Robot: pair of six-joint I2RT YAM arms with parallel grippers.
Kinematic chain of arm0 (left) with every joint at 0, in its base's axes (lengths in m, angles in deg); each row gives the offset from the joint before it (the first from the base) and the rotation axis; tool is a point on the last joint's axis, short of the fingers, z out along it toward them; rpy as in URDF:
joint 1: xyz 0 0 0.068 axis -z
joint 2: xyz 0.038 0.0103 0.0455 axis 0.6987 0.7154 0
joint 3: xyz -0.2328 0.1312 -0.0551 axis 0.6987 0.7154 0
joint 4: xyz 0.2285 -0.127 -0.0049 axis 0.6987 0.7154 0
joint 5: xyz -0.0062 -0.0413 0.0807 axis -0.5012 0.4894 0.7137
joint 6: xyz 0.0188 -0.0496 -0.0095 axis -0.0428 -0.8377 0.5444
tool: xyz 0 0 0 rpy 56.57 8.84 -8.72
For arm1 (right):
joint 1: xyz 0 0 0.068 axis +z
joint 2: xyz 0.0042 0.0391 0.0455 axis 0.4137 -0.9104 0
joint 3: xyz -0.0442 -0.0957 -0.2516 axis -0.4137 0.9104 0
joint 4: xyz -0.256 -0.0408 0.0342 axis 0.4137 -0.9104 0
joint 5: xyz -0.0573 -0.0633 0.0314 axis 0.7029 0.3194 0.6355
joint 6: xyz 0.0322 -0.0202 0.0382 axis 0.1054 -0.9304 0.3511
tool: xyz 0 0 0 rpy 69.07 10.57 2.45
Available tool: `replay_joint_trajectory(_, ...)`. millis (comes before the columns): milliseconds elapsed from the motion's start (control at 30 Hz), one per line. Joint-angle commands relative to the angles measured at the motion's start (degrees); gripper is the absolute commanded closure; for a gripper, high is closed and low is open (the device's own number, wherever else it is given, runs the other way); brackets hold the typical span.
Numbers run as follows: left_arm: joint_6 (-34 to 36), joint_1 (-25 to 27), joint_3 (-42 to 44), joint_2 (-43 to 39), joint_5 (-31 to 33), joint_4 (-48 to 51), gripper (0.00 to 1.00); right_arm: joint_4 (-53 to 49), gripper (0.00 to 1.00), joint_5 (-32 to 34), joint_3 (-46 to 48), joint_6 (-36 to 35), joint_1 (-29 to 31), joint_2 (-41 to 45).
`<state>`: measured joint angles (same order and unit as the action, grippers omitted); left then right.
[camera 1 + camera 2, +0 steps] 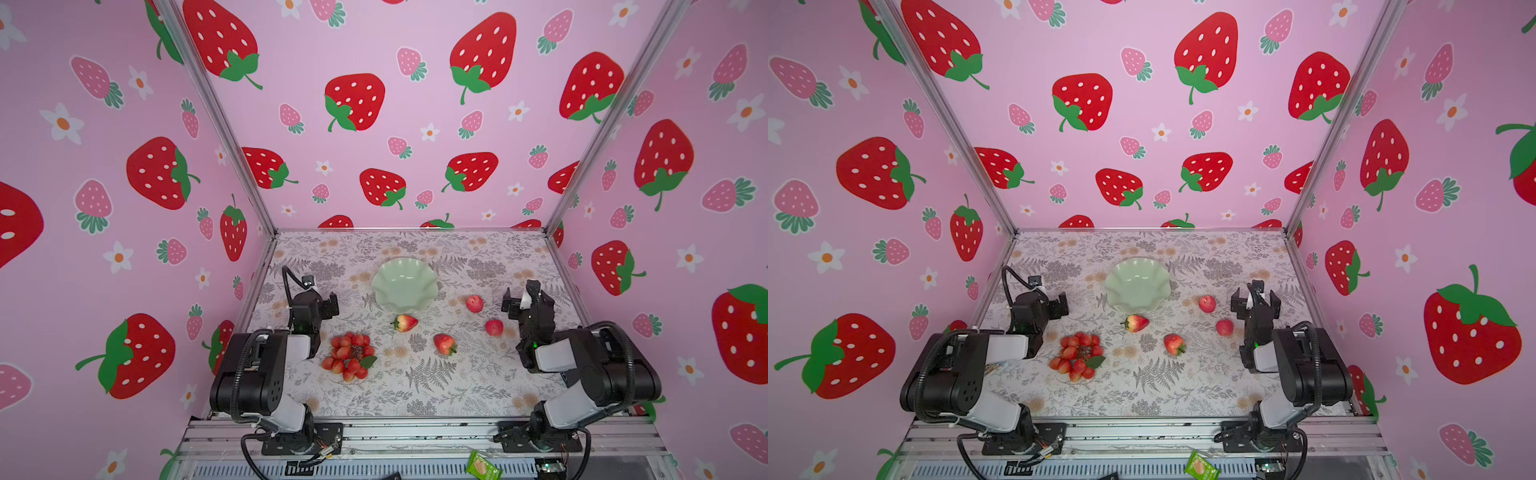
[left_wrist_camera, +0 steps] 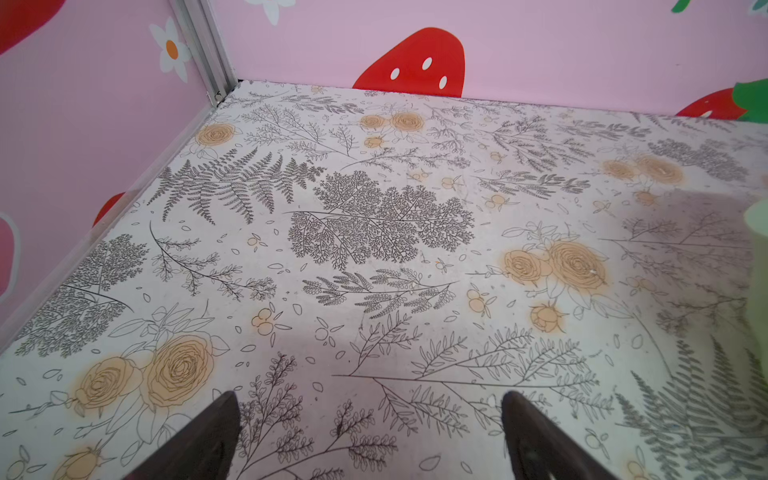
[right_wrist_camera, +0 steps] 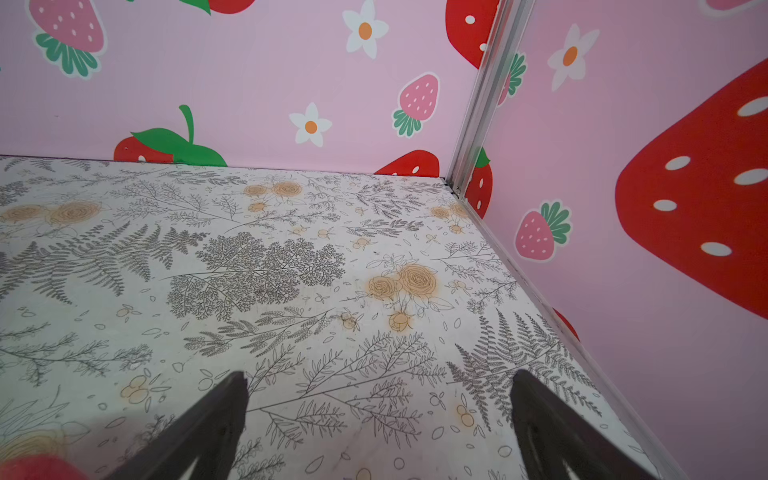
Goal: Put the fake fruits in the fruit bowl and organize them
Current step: 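Raise both arms from rest toward the fruit on the table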
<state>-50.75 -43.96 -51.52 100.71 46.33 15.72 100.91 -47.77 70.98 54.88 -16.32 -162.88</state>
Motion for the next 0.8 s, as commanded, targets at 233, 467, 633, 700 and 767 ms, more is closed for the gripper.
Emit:
replay_joint_trajectory(233, 0.37, -0.25, -1.24, 0.04, -1.27, -0.54, 0.01, 1.38, 0.01, 0.03, 0.39, 0.7, -0.12, 0.28)
replay_joint_trajectory(467, 0.37, -0.28, -1.24, 0.08, -1.44, -0.42, 0.01, 0.98, 0.01, -0.62, 0.21, 0.83, -0.39, 0.29)
replay_joint_trajectory(633, 0.24, -0.28, -1.13, -0.15, -1.59, -0.72, 0.01, 0.53, 0.01, -0.52, 0.94, 1.16, -0.47, 3.05)
replay_joint_trajectory(700, -0.58, -0.09, -3.4, -2.98, 0.8, 5.41, 0.01, -10.6, 0.01, 0.75, -1.57, 1.43, -0.48, 9.24)
replay_joint_trajectory(767, -3.39, -0.1, -9.12, -7.97, 4.54, 20.24, 0.01, -22.29, 0.01, 2.95, -5.05, 2.71, -0.48, 15.7)
